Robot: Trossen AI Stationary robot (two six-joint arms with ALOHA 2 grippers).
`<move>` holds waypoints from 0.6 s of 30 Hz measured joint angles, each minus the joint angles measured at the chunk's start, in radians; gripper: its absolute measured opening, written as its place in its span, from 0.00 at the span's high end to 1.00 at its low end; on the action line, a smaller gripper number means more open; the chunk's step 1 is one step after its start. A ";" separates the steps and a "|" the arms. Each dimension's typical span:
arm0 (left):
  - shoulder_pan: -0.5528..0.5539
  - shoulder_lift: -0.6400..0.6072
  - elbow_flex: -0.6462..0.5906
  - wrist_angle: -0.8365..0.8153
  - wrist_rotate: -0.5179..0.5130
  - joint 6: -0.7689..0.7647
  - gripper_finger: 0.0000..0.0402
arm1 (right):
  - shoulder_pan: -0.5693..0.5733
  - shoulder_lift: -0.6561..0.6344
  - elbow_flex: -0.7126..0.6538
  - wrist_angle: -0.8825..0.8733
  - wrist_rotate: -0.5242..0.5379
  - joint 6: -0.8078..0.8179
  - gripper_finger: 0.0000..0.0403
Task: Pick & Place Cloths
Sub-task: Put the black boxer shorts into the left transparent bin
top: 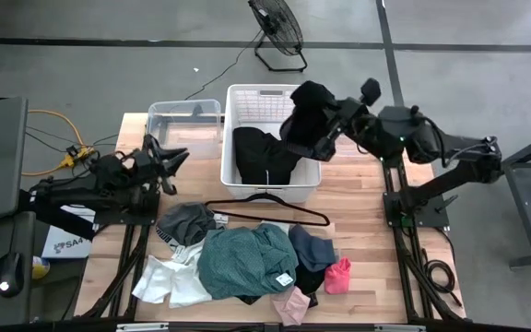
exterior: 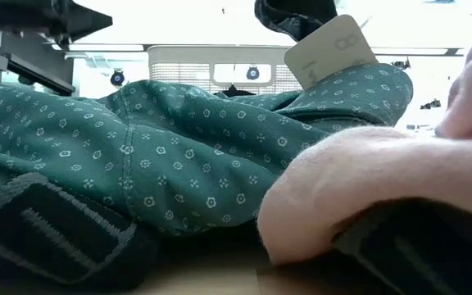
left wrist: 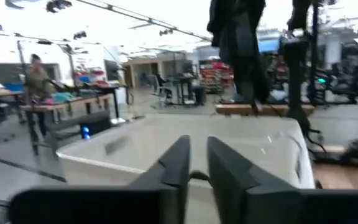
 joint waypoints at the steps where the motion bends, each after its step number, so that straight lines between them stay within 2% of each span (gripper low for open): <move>1: 0.000 0.024 0.017 0.019 -0.009 0.006 0.75 | -0.018 0.009 0.000 0.022 -0.030 0.000 0.98; 8: 0.000 0.234 0.166 0.112 -0.018 0.104 0.33 | -0.135 0.078 -0.001 0.207 -0.215 -0.003 0.98; 11: 0.000 0.358 0.250 0.112 -0.018 0.156 0.19 | -0.175 0.121 0.000 0.279 -0.290 0.000 0.98; 14: 0.000 0.473 0.338 0.120 -0.037 0.192 0.12 | -0.203 0.166 -0.001 0.343 -0.343 0.004 0.98; 18: 0.001 0.621 0.450 0.133 -0.069 0.226 0.09 | -0.224 0.220 -0.001 0.434 -0.416 0.033 0.98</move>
